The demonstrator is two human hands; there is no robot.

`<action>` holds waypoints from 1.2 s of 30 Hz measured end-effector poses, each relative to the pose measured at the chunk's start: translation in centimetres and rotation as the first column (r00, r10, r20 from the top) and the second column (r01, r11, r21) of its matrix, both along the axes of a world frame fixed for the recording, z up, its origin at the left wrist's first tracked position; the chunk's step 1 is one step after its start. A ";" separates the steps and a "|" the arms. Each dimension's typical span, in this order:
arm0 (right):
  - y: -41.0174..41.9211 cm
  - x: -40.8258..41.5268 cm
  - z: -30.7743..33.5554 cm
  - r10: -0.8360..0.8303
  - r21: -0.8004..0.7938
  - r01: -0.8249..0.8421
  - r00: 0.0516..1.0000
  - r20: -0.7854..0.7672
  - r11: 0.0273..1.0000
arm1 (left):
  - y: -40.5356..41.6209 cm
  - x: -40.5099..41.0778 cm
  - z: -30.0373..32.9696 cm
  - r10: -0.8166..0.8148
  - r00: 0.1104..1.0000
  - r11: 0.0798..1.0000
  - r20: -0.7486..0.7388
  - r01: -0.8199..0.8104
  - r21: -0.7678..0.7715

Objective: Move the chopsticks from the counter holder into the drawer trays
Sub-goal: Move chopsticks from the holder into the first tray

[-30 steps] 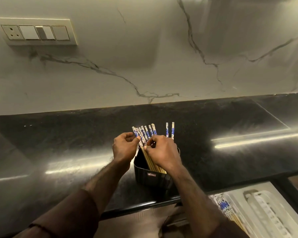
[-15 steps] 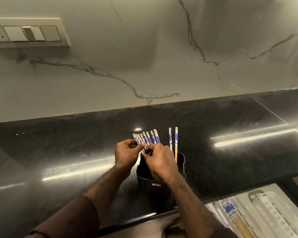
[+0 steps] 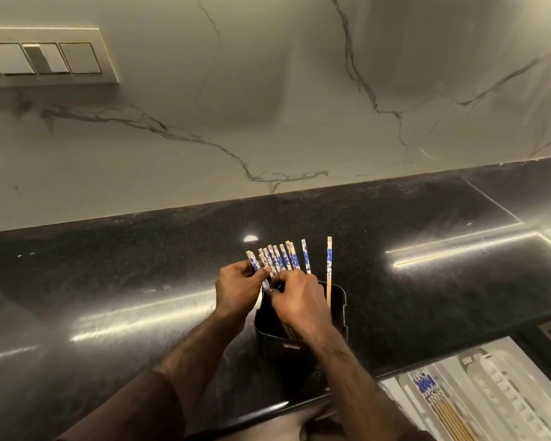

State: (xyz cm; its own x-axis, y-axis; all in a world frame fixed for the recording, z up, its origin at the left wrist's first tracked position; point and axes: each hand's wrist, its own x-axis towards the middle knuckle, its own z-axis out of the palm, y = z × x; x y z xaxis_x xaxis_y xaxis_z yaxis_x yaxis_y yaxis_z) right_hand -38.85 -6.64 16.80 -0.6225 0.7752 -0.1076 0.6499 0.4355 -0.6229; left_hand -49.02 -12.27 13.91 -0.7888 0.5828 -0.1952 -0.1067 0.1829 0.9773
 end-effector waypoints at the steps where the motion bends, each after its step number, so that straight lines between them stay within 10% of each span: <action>1: 0.0 0.0 0.0 0.003 -0.002 -0.003 1.000 -0.001 1.000 | 0.0 0.0 0.0 -0.004 1.000 1.000 0.001 0.004 0.006; 36: -0.9 1.0 0.6 0.013 0.033 -0.011 0.999 -0.051 0.999 | 0.2 1.2 3.6 0.250 0.950 0.961 -0.186 -0.267 -0.074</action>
State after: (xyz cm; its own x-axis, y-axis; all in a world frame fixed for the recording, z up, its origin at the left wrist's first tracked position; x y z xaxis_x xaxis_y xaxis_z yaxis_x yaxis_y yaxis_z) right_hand -37.82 -7.50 17.40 -0.6356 0.7703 -0.0502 0.6125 0.4637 -0.6402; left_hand -47.82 -12.06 17.56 -0.9365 0.3396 -0.0874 0.0065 0.2661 0.9639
